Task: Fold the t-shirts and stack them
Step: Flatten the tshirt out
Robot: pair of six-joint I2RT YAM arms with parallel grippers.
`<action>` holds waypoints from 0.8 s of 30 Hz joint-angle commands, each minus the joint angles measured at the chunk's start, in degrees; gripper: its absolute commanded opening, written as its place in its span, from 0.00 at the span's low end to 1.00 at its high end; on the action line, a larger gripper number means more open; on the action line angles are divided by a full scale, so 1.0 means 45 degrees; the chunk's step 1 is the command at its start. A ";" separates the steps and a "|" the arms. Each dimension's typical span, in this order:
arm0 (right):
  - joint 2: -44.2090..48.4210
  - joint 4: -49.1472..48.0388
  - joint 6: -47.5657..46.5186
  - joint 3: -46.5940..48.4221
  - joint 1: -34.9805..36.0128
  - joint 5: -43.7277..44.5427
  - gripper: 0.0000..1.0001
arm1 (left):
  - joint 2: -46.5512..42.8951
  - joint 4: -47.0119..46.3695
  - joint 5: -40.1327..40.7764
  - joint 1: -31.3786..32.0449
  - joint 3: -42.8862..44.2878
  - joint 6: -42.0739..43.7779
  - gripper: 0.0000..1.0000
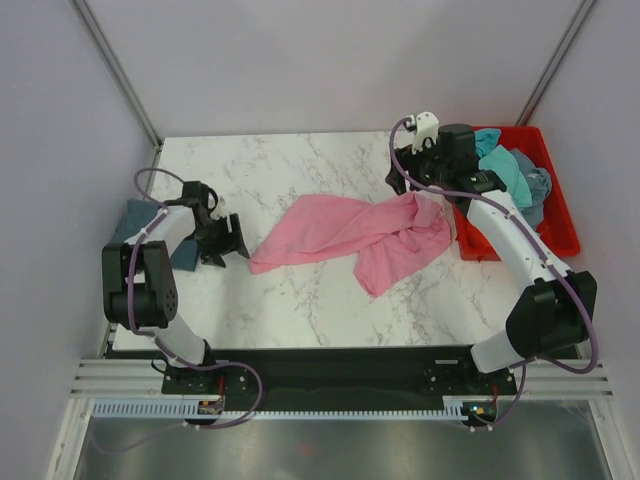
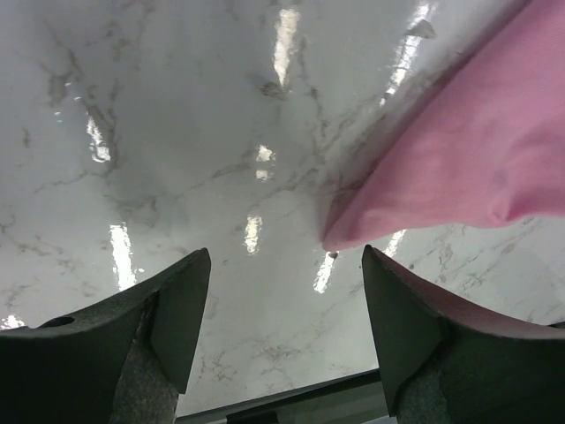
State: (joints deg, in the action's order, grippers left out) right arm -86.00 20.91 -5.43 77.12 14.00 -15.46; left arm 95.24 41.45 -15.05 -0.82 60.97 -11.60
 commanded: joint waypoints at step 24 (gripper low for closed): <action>-0.0656 -0.0115 -0.0140 0.1085 -0.0006 -0.0236 0.77 | 0.0727 -0.1067 -0.2476 -0.0560 -0.0992 -0.0587 0.65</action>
State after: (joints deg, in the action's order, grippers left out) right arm -88.82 21.47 -5.43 80.64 14.00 -15.81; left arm 96.07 38.46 -22.90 -3.49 54.35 -12.58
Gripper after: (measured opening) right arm 0.768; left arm 0.658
